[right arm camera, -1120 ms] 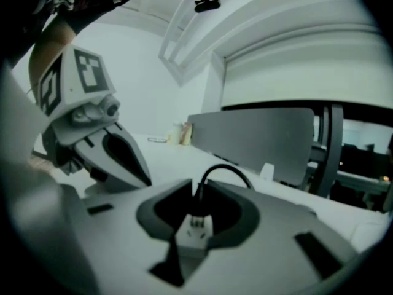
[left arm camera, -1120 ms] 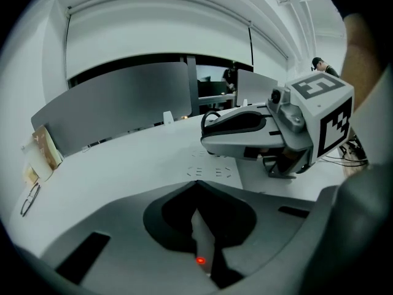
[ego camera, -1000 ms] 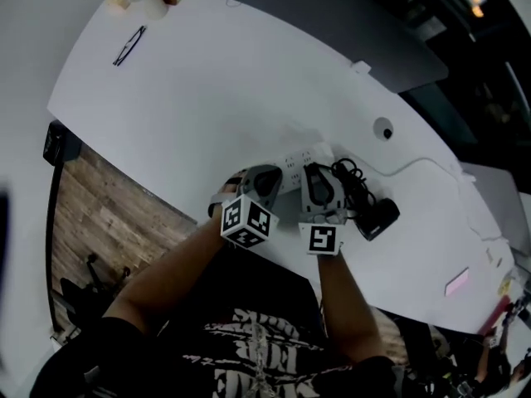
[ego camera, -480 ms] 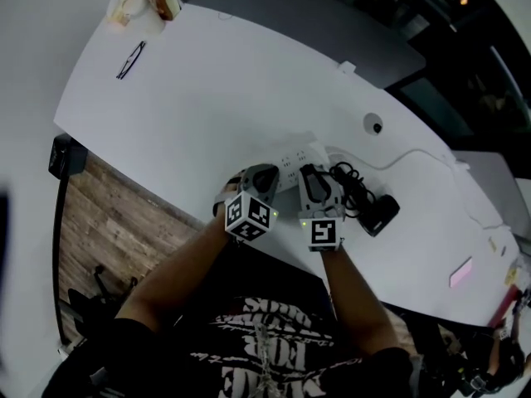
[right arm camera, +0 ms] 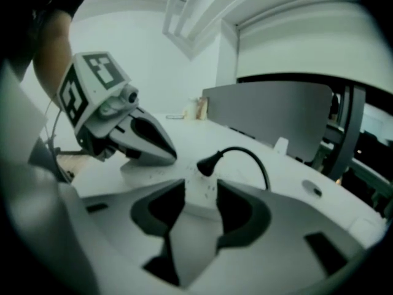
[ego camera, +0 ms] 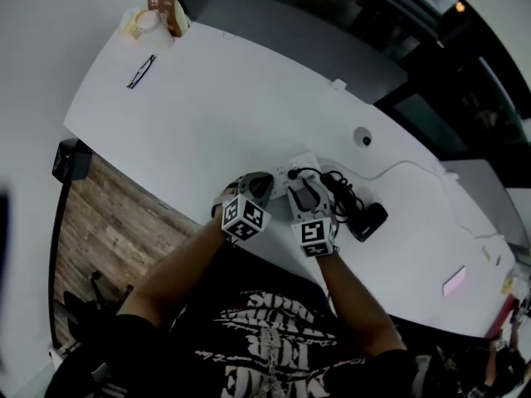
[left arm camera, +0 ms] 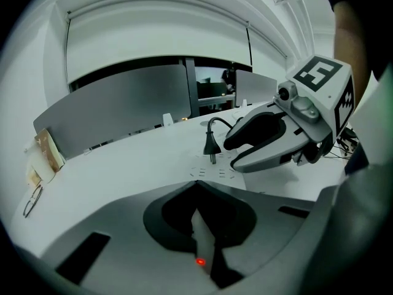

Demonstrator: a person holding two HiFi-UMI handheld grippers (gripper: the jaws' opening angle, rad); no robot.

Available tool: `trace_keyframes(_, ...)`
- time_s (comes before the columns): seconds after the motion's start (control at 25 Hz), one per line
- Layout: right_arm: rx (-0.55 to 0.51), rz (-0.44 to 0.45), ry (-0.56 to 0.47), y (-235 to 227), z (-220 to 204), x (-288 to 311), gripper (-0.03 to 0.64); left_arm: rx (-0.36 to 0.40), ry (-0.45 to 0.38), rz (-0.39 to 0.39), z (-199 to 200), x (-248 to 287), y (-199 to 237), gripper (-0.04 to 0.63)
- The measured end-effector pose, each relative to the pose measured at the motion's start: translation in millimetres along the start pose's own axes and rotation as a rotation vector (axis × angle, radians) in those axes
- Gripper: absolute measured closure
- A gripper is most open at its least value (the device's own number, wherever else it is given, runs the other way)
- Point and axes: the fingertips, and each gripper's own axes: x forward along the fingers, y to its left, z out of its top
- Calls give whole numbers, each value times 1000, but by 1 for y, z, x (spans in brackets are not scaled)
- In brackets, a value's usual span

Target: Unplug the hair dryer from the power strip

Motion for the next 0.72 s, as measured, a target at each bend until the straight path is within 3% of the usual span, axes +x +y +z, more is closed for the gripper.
trace_keyframes(0.16,24,38,-6,8,3,-19,446,15,-7,9,-1,-2,-2,571)
trace_keyframes(0.32,350,58,-113,-14,28,-21,446,41,-20,14,1,-3,-2,570)
trace_keyframes(0.48,690,130,-128,-23,38,6,446,49,-25,11,1,-4,-4,571)
trace_keyframes(0.64,931,127,-165,-39,45,18,441,59,-33,-4,7,-5,-6,571)
trace_keyframes(0.72,1008,146,-173,-42,44,20,541,67,-35,0,8,-7,-5,571)
